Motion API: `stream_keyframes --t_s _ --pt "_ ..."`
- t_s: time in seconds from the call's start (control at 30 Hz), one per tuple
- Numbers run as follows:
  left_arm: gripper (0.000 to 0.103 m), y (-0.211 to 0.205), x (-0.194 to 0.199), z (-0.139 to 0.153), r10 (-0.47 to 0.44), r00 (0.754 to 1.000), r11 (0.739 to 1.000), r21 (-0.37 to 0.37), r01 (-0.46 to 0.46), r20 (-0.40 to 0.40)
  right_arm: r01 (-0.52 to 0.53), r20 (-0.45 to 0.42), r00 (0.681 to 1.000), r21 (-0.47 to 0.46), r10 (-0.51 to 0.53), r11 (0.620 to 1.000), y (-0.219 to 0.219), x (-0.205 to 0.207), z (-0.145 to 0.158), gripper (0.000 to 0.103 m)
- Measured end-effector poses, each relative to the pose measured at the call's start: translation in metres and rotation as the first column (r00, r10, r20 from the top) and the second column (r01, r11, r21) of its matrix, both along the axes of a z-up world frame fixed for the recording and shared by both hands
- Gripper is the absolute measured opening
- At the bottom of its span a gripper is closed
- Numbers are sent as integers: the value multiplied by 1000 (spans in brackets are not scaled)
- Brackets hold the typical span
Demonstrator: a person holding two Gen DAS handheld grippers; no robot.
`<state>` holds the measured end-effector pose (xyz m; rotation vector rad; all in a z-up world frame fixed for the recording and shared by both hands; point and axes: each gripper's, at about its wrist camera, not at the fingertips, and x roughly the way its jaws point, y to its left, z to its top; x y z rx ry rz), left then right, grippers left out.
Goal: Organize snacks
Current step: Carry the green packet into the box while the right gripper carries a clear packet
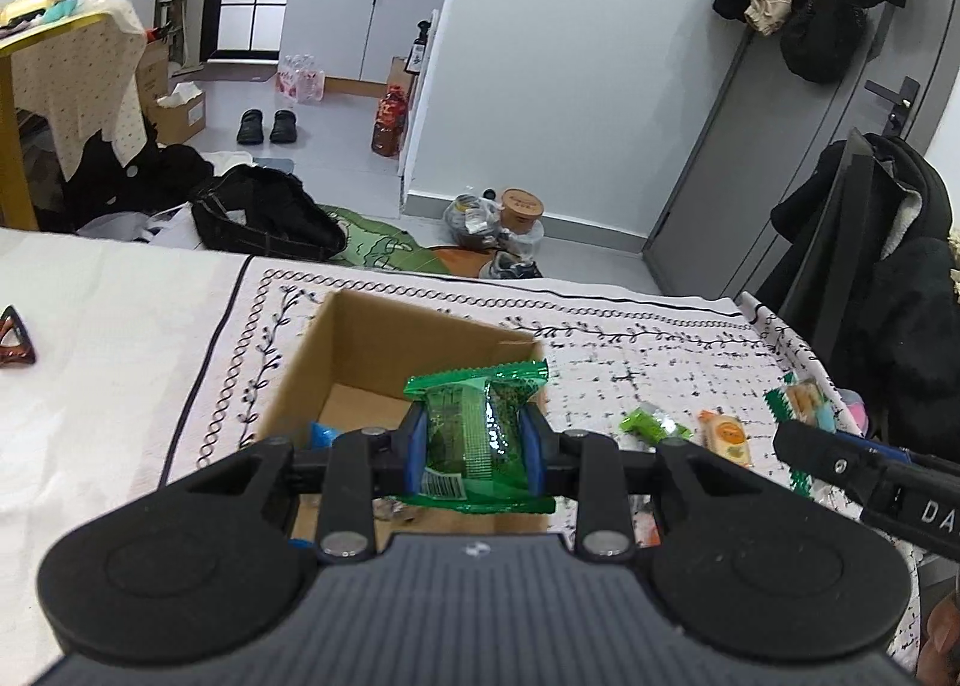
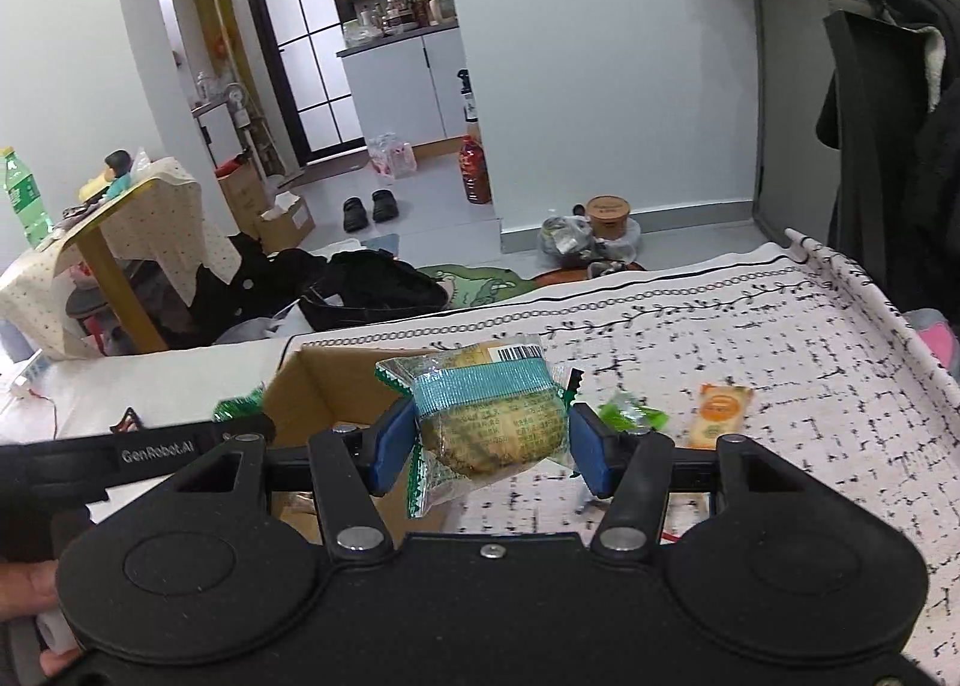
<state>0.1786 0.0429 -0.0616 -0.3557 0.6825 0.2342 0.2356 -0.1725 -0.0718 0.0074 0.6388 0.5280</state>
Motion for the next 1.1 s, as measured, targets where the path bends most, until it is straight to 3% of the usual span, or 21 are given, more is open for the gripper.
stream_keyframes --t_s 0.23,0.4,0.57,0.8,1.1 --pt "36 22 -10 -11 24 1000 998 -59 -25 -12 -31 -12 999 -3 31 1000 23 -3 -6 54" --pt "45 34 -20 -13 52 999 996 -67 -52 -8 -55 -26 998 -4 55 998 41 -7 -10 54" --pt "47 46 -29 -13 81 997 994 -68 -82 -4 -94 -45 995 17 94 995 61 -7 -14 56" --pt "60 53 -39 -11 100 995 994 -49 -101 -7 -119 -46 992 46 121 992 69 -9 -12 75" --pt "75 44 -37 -11 77 996 996 -31 -78 -43 -44 -45 998 24 45 999 25 -12 -10 85"
